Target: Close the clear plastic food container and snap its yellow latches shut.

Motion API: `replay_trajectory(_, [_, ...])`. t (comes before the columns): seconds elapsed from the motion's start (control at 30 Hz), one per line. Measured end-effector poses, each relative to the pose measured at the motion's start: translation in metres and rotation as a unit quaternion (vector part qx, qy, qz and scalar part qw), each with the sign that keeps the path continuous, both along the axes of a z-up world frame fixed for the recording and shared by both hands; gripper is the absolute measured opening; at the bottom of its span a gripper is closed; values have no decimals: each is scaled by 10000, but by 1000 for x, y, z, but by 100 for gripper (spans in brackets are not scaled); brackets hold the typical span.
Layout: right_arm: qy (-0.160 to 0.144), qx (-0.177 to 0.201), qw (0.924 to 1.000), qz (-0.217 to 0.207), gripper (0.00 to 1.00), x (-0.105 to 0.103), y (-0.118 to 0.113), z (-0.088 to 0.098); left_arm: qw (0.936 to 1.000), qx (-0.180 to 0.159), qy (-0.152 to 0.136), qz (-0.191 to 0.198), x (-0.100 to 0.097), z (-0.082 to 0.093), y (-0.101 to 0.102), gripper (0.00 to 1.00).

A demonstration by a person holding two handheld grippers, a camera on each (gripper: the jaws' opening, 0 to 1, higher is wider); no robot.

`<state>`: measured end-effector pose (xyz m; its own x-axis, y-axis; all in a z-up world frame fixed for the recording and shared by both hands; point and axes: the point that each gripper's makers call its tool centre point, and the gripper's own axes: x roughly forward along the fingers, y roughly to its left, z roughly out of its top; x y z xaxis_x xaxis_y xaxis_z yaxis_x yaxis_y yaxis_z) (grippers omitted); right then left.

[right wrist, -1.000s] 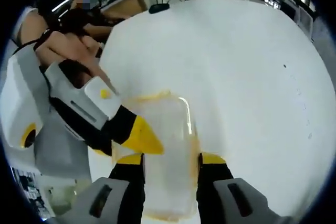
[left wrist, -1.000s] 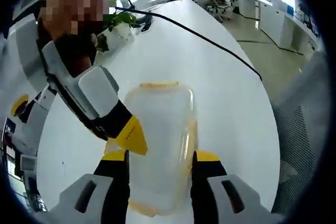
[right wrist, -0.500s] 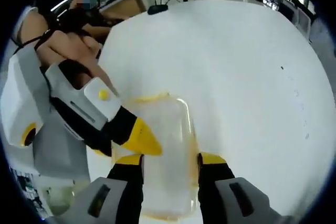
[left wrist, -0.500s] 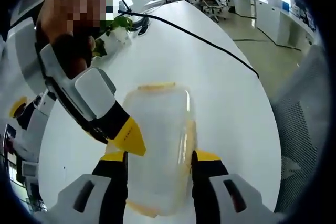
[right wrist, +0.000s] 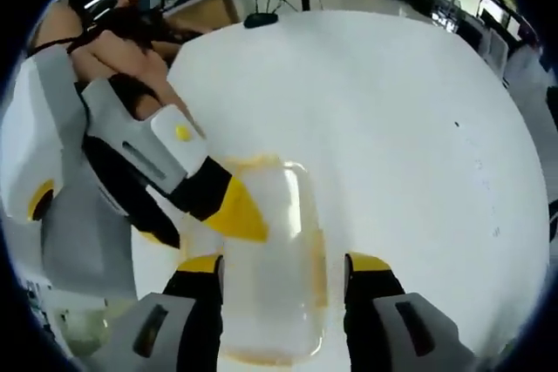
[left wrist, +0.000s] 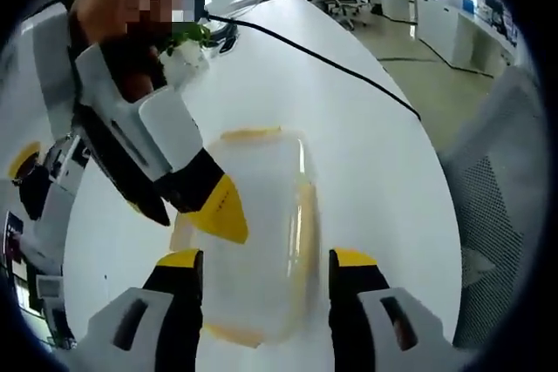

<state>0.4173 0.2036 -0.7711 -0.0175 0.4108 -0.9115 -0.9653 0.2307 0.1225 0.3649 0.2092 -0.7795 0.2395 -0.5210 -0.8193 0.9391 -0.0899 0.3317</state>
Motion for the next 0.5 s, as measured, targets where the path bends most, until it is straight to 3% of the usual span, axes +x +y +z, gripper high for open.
replay_trajectory(0.5, [-127,10,9999,-40,71,-17,-16,9,10000,26,50,22,16,5,13,77])
